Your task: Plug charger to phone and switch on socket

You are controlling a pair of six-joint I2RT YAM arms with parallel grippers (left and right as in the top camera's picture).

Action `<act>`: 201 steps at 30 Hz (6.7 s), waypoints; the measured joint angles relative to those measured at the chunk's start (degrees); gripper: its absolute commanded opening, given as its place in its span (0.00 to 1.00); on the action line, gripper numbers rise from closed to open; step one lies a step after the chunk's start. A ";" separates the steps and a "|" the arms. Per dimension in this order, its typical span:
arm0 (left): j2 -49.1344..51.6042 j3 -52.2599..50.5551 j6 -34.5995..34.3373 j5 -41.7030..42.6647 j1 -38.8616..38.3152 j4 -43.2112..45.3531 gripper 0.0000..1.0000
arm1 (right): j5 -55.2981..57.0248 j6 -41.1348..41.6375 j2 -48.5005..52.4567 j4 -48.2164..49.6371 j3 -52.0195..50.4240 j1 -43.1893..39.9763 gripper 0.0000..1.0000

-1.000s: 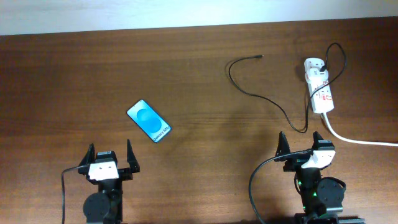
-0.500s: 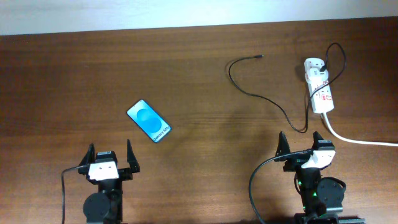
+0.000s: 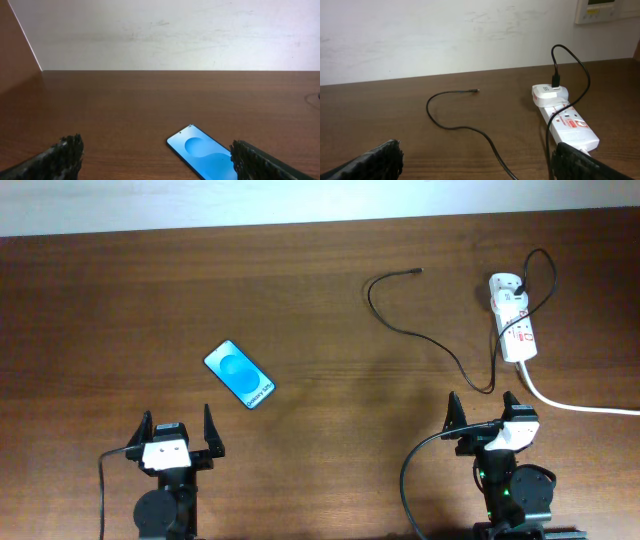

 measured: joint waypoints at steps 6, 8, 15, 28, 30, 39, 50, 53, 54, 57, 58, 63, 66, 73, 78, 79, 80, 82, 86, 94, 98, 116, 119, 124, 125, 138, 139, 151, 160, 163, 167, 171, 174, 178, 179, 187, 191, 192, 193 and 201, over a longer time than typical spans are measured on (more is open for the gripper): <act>0.00 0.02 -0.02 0.00 0.00 0.00 0.99 | 0.02 0.00 0.00 0.00 0.00 0.00 0.98; 0.00 0.02 -0.02 0.00 0.00 0.00 0.99 | 0.00 0.00 0.00 0.00 0.00 0.00 0.98; 0.00 0.00 -0.02 0.00 0.00 0.00 0.99 | 0.02 0.00 0.00 0.00 0.00 0.00 0.98; 0.48 4.59 -2.25 2.78 0.00 -5.38 0.99 | 0.00 0.02 0.00 0.00 0.00 0.00 0.98; 2.64 7.63 -2.29 2.78 0.00 -6.03 0.99 | 0.00 0.02 0.00 0.00 0.00 0.00 0.98; 24.33 26.77 -7.26 2.97 0.00 -12.26 0.99 | -0.20 0.00 0.00 -0.02 0.00 0.00 0.98; 61.11 71.10 -16.94 15.78 -0.02 -46.10 0.99 | -0.22 0.02 -0.07 -0.02 0.00 0.00 0.98; 66.45 72.22 -17.29 28.02 -0.07 -47.19 0.99 | -0.22 0.00 -0.07 -0.02 0.00 0.00 0.98; 67.60 72.24 -18.08 29.59 -0.07 -47.28 0.99 | -0.22 0.00 -0.07 -0.02 0.00 0.00 0.98; 70.86 72.24 -25.79 30.60 -0.11 -50.16 0.99 | -0.22 -0.02 -0.07 -0.02 0.00 0.00 0.98; 71.58 72.24 -28.92 29.22 -0.37 -51.06 0.99 | -0.22 0.00 -0.07 -0.02 0.00 0.00 0.98; 76.17 73.92 -45.72 15.58 -5.70 -52.83 0.99 | -0.22 -0.02 -0.07 -0.02 0.00 0.00 0.98; 85.72 82.60 -49.48 9.75 -6.75 -59.01 0.99 | -0.24 -0.02 0.00 -0.02 0.00 0.00 0.98; 111.32 100.45 -51.08 6.78 -6.73 -69.94 0.99 | -0.22 0.04 -0.07 -0.02 0.00 0.00 0.98; 119.64 100.48 -48.68 10.14 -6.29 -71.30 0.99 | -0.22 0.02 -0.07 -0.02 0.00 0.00 0.98; 120.30 100.48 -48.26 10.27 -6.21 -71.43 0.99 | -0.22 0.02 -0.07 -0.02 0.00 0.00 0.98; 120.58 100.48 -47.91 10.23 -6.16 -71.43 0.99 | -0.22 0.00 -0.07 -0.02 0.00 0.00 0.98; 120.67 100.50 -46.82 9.66 -5.99 -71.45 0.99 | -0.22 0.00 -0.07 -0.02 0.00 0.00 0.98; 120.67 100.39 -45.92 8.96 -5.29 -70.49 0.99 | -0.22 0.02 -0.07 -0.02 0.00 0.00 0.98; 120.67 98.51 -45.70 8.70 -4.92 -65.53 0.99 | -0.22 0.00 -0.07 -0.02 0.00 0.00 0.98; 120.67 96.65 -45.70 8.70 -4.92 -64.46 0.99 | -0.22 0.00 -0.07 -0.02 0.00 0.00 0.98; 120.67 87.34 -45.72 11.56 -4.92 -54.55 0.99 | -0.22 0.00 -0.07 -0.02 0.00 0.00 0.98; 120.67 87.34 -45.77 11.76 -4.92 -54.53 0.99 | -0.22 0.02 -0.07 -0.02 0.00 0.00 0.98; 120.67 87.32 -45.77 11.76 -4.92 -54.36 0.99 | -0.22 0.02 -0.07 -0.02 0.00 0.00 0.98; 120.67 87.32 -45.77 11.76 -4.92 -54.36 0.99 | -0.22 0.02 -0.07 -0.02 0.00 0.00 0.98; 119.97 83.38 -50.07 11.74 -4.94 -52.17 0.99 | -0.22 0.00 -0.07 -0.02 0.00 0.00 0.98; 119.75 83.03 -50.07 11.72 -4.94 -51.98 0.99 | -0.22 0.02 -0.07 -0.02 0.00 0.00 0.98; 118.79 81.59 -45.68 11.65 -4.94 -50.58 0.99 | -0.22 0.00 -0.07 -0.02 0.00 0.00 0.98; 118.55 81.50 -40.76 11.26 -4.94 -49.48 0.99 | -0.22 0.00 -0.07 -0.02 0.00 0.00 0.98; 118.55 81.50 -40.79 11.26 -4.94 -49.46 0.97 | -0.22 0.02 -0.07 -0.02 0.00 0.00 0.98; 118.55 81.48 -40.79 10.95 -4.94 -49.42 0.93 | -0.22 0.00 -0.07 -0.02 0.00 0.00 0.98; 118.55 81.44 -40.81 10.64 -4.94 -49.42 0.92 | -0.22 0.02 -0.07 -0.02 0.00 0.00 0.98; 118.55 81.44 -40.81 10.62 -4.94 -49.42 0.94 | -0.22 -0.02 -0.07 -0.02 0.00 0.00 0.98; 118.29 81.13 -40.83 10.88 -5.05 -48.74 0.98 | -0.22 0.00 -0.07 -0.02 0.00 0.00 0.98; 118.25 81.07 -40.81 10.86 -5.09 -48.63 0.98 | -0.22 0.02 -0.07 -0.02 0.00 0.00 0.98; 117.61 79.82 -41.03 10.08 -5.09 -47.91 0.89 | -0.22 0.00 -0.07 -0.02 0.00 0.00 0.98; 117.44 79.47 -41.03 9.84 -5.09 -47.74 0.86 | -0.22 0.00 -0.07 -0.02 0.00 0.00 0.98; 117.44 79.45 -41.03 9.81 -5.09 -47.74 0.83 | -0.22 -0.02 -0.07 -0.02 0.00 0.00 0.98; 117.44 79.45 -41.03 9.73 -5.09 -47.76 0.77 | -0.22 0.00 -0.07 -0.02 0.00 0.00 0.98; 117.26 79.30 -41.03 9.81 -5.03 -47.74 0.60 | -0.22 0.00 -0.07 -0.02 0.00 0.00 0.98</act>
